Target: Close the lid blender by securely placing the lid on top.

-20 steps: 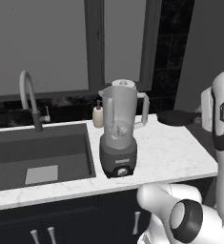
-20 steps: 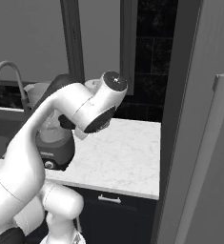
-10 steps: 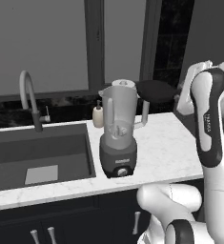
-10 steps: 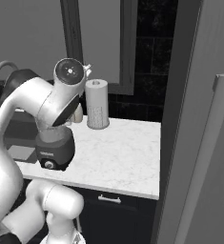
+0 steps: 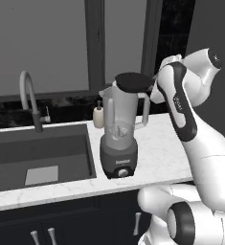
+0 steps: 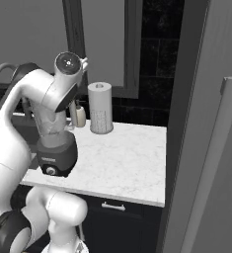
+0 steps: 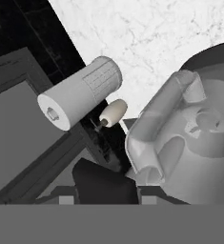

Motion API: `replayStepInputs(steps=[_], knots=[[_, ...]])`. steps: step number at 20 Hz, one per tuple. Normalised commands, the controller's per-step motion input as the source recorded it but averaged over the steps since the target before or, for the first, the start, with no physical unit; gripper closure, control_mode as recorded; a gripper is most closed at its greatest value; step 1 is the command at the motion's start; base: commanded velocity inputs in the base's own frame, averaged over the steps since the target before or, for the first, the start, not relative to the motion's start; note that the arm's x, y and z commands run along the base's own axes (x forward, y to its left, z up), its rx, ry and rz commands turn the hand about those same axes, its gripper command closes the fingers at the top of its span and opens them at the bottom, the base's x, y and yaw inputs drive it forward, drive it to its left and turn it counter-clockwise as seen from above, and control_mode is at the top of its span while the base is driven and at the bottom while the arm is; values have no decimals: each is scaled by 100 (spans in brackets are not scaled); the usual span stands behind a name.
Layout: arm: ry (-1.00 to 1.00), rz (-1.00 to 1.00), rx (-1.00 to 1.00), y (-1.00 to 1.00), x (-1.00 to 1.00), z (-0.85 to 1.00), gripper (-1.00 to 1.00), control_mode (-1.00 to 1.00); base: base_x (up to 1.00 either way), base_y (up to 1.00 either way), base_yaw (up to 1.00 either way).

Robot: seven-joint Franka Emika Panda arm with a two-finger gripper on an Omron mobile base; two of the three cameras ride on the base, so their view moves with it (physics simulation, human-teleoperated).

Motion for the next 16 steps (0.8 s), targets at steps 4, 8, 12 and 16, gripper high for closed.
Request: replayStepInputs(steps=[4, 8, 12, 16], knots=[[0, 18, -1, 43, 59, -2, 100, -100, 0, 0, 0], [0, 18, -5, 42, 44, -13, 100, -100, 0, 0, 0], [-4, 6, -10, 15, 37, -19, 100, -100, 0, 0, 0], [-5, 0, -10, 7, 30, -16, 100, -100, 0, 0, 0]])
